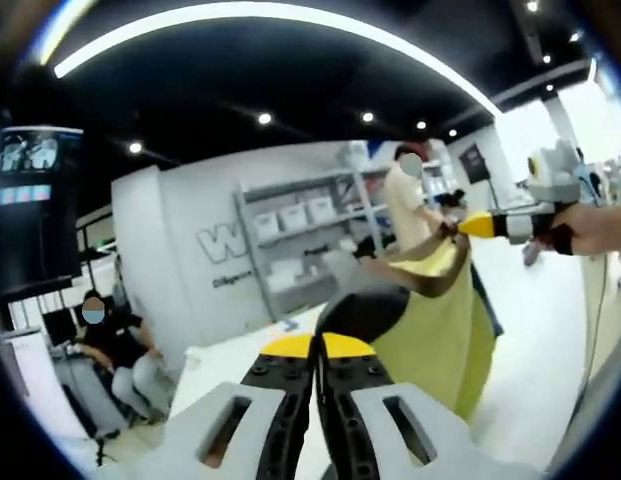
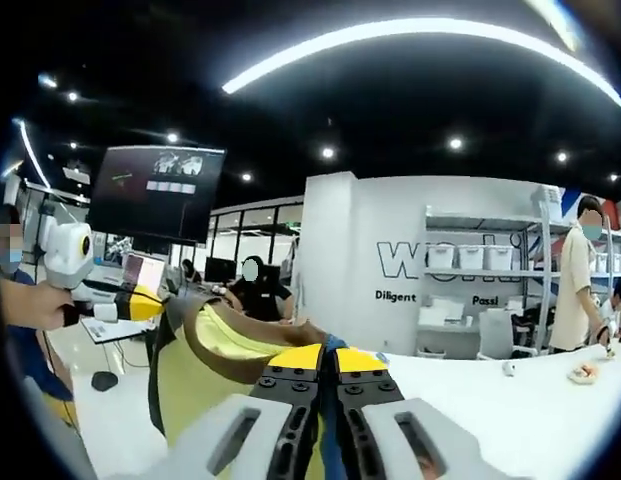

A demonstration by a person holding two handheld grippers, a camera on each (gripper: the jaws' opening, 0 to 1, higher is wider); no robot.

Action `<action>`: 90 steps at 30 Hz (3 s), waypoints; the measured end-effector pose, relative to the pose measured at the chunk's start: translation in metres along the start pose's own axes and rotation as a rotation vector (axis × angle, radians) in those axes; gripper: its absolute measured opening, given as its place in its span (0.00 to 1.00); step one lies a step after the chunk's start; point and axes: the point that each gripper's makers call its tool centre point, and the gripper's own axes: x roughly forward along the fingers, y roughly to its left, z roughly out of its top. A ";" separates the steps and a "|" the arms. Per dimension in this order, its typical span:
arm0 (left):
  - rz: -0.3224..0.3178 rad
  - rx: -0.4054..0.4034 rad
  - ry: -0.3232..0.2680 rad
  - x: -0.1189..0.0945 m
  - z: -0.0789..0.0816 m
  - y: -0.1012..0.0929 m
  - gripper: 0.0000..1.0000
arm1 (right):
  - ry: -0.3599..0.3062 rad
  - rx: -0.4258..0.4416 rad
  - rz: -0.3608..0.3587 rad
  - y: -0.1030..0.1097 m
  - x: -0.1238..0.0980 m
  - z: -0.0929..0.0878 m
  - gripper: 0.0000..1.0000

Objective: Fold the garment on the visible template until the final outline fits inside the template.

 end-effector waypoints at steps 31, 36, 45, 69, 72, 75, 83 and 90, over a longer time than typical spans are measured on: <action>0.065 -0.031 -0.080 -0.025 0.014 -0.016 0.00 | -0.077 -0.163 -0.095 0.002 -0.025 0.011 0.00; 0.057 -0.037 -0.023 -0.004 -0.019 -0.005 0.00 | -0.003 -0.153 -0.076 0.001 -0.003 -0.021 0.00; 0.049 -0.042 0.069 0.034 -0.067 0.013 0.00 | 0.060 -0.140 -0.041 -0.002 0.040 -0.059 0.00; 0.030 -0.115 0.358 0.106 -0.217 0.030 0.01 | 0.269 0.001 -0.080 -0.039 0.072 -0.189 0.00; 0.041 -0.115 0.369 0.102 -0.216 0.034 0.04 | 0.279 0.006 -0.092 -0.046 0.066 -0.193 0.00; 0.052 -0.119 0.375 0.098 -0.219 0.042 0.09 | 0.288 0.008 -0.103 -0.052 0.062 -0.194 0.00; 0.059 -0.155 0.428 0.079 -0.235 0.044 0.28 | 0.328 0.023 -0.108 -0.056 0.052 -0.206 0.02; 0.049 -0.180 0.524 0.047 -0.261 0.029 0.35 | 0.409 0.046 -0.108 -0.054 0.031 -0.228 0.13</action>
